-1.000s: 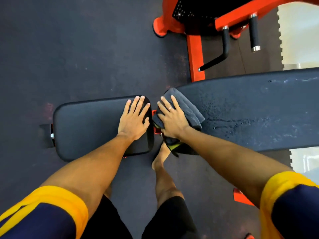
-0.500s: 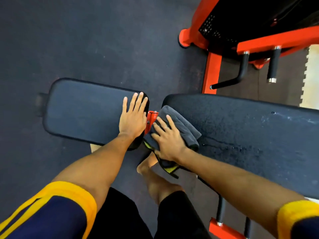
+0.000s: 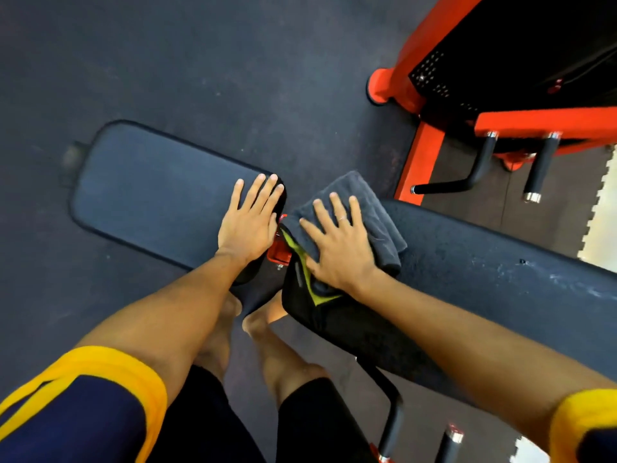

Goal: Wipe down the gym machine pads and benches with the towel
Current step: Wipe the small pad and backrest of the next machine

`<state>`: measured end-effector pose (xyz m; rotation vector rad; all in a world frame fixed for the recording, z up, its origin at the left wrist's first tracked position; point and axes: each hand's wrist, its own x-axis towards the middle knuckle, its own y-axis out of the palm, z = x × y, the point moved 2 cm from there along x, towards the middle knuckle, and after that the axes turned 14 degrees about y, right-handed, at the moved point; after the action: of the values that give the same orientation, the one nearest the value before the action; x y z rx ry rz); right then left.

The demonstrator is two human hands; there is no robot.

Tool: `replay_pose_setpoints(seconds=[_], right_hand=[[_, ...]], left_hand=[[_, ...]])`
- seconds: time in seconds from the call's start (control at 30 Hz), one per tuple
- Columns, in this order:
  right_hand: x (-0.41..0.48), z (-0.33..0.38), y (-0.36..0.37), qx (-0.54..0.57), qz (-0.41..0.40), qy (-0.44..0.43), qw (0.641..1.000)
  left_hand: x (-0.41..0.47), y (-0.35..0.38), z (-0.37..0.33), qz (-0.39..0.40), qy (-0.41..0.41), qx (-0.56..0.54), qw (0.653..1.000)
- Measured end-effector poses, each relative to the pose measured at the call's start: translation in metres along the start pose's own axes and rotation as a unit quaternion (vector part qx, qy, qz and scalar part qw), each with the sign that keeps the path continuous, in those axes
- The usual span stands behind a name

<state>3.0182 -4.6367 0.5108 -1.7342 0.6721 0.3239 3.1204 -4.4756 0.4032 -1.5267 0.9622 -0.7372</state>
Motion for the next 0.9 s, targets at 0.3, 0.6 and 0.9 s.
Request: replay_pose_setpoints(seconds=[0.3, 0.6, 0.9], right_hand=[[0.099, -0.010, -0.027, 0.043, 0.119, 0.079, 0.989], [0.052, -0.057, -0.020, 0.025, 0.021, 0.125, 0.992], [0.080, -0.021, -0.021, 0.069, 0.039, 0.117, 0.990]], left_hand=[[-0.001, -0.001, 0.000, -0.004, -0.004, -0.002, 1.000], [0.001, 0.000, 0.000, 0.017, -0.006, -0.004, 1.000], [0.003, -0.004, -0.001, 0.023, -0.005, -0.003, 1.000]])
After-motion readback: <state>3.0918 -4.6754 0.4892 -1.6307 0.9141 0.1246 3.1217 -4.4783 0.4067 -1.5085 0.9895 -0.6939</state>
